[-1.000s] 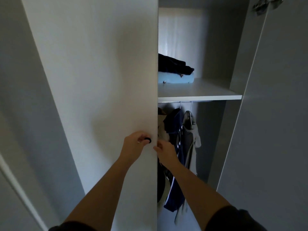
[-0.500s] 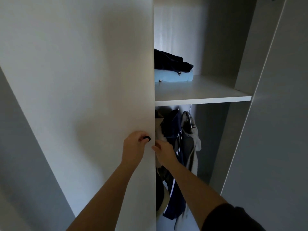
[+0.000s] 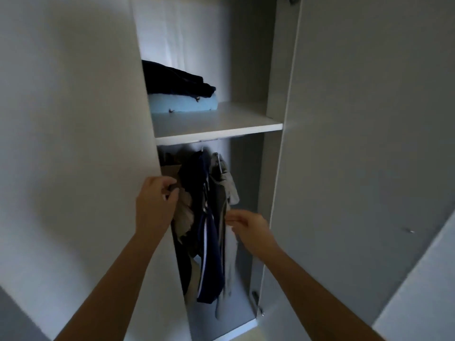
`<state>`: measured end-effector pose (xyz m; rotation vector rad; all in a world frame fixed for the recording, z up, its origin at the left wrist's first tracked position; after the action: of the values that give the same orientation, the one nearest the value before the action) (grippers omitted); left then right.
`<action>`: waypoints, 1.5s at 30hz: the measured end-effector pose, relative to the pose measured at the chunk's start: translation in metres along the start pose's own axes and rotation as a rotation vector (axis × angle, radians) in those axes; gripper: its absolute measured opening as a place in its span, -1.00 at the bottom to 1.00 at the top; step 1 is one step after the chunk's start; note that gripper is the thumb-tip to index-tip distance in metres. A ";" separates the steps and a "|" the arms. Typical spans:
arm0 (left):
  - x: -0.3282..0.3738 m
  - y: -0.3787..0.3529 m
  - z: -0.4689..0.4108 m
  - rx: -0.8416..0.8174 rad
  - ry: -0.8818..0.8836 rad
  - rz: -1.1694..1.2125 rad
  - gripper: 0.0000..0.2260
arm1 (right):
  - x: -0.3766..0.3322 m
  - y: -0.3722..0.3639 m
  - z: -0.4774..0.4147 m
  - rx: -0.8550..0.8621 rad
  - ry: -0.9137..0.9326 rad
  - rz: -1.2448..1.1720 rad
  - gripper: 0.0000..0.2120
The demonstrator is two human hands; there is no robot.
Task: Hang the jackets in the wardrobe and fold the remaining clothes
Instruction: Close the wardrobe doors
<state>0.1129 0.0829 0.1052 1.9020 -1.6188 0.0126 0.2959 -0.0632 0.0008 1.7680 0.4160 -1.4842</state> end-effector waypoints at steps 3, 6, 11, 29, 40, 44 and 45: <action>0.106 -0.049 0.009 -0.066 -0.139 0.197 -0.92 | 0.002 0.082 0.055 0.070 0.041 -0.122 -0.74; 0.219 -0.093 0.026 -0.096 -0.265 0.392 -0.92 | 0.010 0.177 0.115 0.190 0.072 -0.207 -0.72; 0.363 -0.131 0.039 -0.107 -0.373 0.557 -0.78 | 0.054 0.325 0.191 0.522 0.021 -0.211 -0.78; 0.356 -0.142 0.041 -0.390 -0.166 0.392 -0.12 | 0.048 0.246 0.132 -0.043 0.008 -0.200 -0.79; 0.110 0.011 0.015 -0.184 -0.003 0.185 -0.87 | -0.062 0.010 0.068 -0.178 0.332 0.118 -0.85; 0.038 0.024 -0.019 -0.143 0.025 0.002 -0.87 | -0.088 -0.055 0.021 -0.141 0.346 0.243 -0.87; 0.023 0.024 -0.028 -0.144 0.025 -0.048 -0.82 | -0.092 -0.066 0.011 -0.133 0.351 0.261 -0.87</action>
<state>0.1074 0.0743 0.1477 1.8220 -1.5150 -0.0972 0.2192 -0.0074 0.0642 1.8962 0.4295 -0.9464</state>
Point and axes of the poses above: each hand's wrist, its own z-axis away from the middle knuckle, its own y-axis out of the back of the hand, x = y × z, the point moved 10 cm from there along -z, towards the middle knuckle, and after that the axes turned 12 degrees about -y, right-handed, at the moved point
